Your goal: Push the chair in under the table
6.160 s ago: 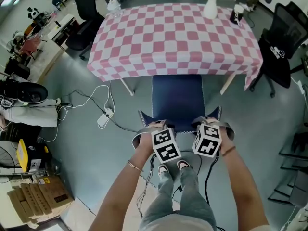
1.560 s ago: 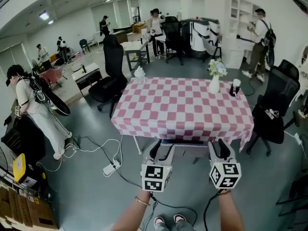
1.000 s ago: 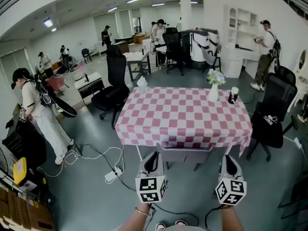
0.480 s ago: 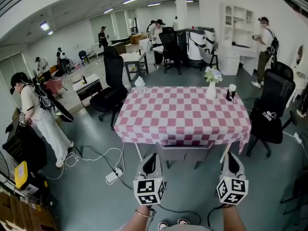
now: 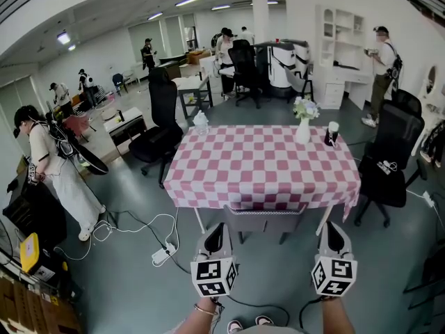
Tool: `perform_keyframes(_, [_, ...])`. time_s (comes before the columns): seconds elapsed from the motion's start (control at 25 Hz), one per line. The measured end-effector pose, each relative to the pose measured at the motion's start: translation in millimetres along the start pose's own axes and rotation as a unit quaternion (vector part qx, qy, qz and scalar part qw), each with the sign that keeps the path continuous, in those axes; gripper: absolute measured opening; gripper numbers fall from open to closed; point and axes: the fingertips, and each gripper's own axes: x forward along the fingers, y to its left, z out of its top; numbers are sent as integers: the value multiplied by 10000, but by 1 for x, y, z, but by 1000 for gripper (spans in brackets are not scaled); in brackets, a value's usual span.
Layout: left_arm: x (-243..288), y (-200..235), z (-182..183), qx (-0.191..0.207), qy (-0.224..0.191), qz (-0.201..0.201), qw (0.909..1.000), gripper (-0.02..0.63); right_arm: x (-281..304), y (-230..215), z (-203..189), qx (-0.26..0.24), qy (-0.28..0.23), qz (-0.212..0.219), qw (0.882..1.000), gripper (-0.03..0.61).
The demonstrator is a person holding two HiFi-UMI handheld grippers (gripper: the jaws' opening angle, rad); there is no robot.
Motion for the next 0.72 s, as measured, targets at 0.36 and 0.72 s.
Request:
perform_keyframes(0.36, [-4, -1, -3, 20, 39, -9, 10000, 0, -1, 1, -1, 14, 25, 56, 10000, 9])
perform_keyframes(0.72, [-9, 4, -6, 12, 81, 13, 10000, 0, -3, 4, -2, 32, 58, 96, 9999, 9])
